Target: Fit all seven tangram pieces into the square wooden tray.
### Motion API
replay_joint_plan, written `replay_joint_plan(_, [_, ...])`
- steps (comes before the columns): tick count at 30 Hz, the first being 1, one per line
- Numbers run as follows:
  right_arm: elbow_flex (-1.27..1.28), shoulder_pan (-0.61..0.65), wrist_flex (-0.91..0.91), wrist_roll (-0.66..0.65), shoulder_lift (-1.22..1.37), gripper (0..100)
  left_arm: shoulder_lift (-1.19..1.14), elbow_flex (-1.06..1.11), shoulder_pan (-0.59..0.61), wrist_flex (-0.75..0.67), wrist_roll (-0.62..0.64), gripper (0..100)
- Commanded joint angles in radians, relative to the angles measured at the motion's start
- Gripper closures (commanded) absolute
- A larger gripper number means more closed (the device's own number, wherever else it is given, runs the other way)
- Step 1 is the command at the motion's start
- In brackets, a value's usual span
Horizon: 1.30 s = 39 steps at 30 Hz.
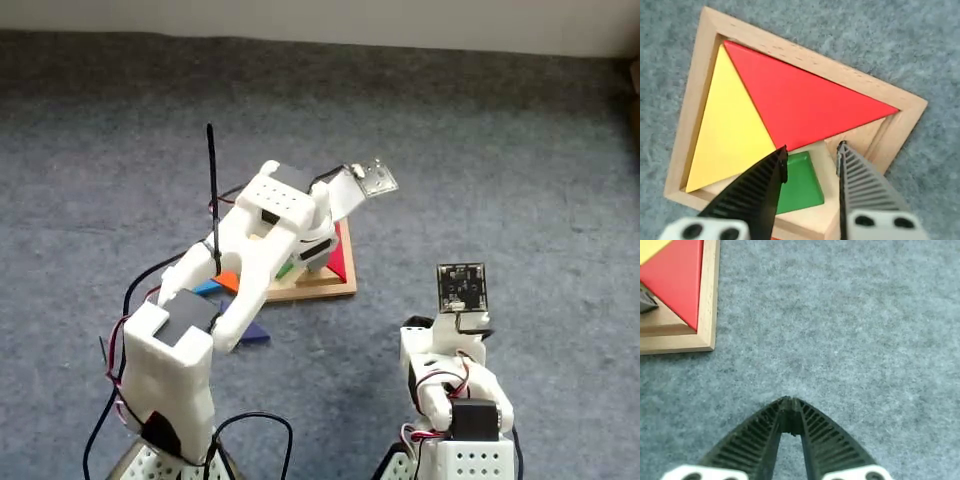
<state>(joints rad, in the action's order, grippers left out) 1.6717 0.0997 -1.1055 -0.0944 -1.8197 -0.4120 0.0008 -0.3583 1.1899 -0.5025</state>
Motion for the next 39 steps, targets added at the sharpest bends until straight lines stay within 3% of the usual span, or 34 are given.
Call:
replay_joint_plan(1, [0.116,-0.012,0.024,-0.011,-0.005,98.1,-0.007,-0.005,-0.024,-0.028,0.012,83])
replay_joint_plan(7, [0.116,-0.012,0.024,-0.011,-0.005,98.1,0.116,0.002,-0.005,-0.014,0.095,83])
replay_joint_plan(11, [0.116,-0.012,0.024,-0.011,-0.005,98.1,0.249,0.005,0.018,0.069,0.100,83])
replay_joint_plan(22, [0.116,-0.012,0.024,-0.011,-0.005,98.1,0.306,0.079,0.217,0.077,0.097,83])
replay_joint_plan(29, [0.116,-0.012,0.024,-0.011,-0.005,98.1,0.189,0.189,0.209,-0.098,0.098,83])
replay_joint_plan(39, [0.116,-0.012,0.024,-0.011,-0.005,98.1,0.090,0.188,0.108,-0.135,0.104,83])
